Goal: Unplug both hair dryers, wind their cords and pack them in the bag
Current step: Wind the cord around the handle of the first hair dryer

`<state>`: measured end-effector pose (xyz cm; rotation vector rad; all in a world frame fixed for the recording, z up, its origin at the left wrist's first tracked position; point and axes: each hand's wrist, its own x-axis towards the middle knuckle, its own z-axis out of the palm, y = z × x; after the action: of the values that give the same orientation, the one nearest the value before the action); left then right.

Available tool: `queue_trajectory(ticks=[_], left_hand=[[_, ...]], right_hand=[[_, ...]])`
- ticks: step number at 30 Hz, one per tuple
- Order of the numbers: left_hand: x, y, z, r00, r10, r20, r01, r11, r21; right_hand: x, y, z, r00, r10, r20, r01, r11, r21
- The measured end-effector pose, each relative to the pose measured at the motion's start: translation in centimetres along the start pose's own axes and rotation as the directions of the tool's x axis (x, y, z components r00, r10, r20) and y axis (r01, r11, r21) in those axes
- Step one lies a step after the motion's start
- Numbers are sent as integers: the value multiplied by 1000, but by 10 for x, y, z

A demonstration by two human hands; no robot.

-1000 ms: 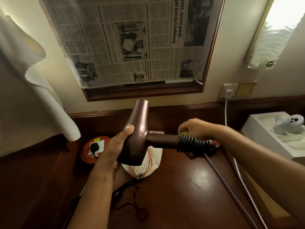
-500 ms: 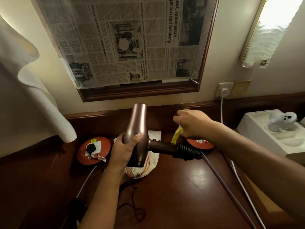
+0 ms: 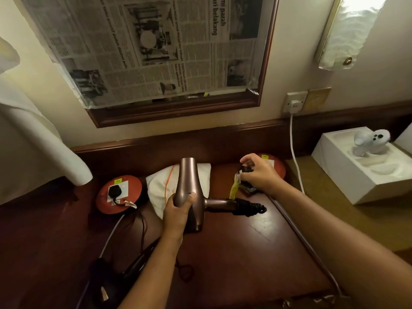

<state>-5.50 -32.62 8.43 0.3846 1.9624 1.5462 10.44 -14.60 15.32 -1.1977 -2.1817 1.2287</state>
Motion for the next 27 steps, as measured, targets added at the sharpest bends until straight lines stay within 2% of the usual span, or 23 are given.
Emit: queue_trajectory(ticks=[5, 9, 12, 19, 27], left_hand=[[-4, -32, 14, 994, -105, 36, 106, 994, -26], [-5, -55, 27, 988, -151, 45, 150, 989, 18], [-5, -77, 39, 977, -210, 34, 207, 976, 64], [-8, -117, 59, 933, -354, 61, 347, 932, 107], [-6, -143, 69, 908, -411, 83, 408, 912, 48]], right_hand=[[-1, 29, 7, 989, 125, 84, -146, 933, 328], [-3, 58, 24, 971, 215, 104, -238, 870, 431], [-5, 80, 38, 950, 283, 131, -312, 855, 414], [-15, 110, 66, 915, 371, 158, -400, 886, 234], [-10, 132, 86, 945, 298, 136, -306, 951, 37]])
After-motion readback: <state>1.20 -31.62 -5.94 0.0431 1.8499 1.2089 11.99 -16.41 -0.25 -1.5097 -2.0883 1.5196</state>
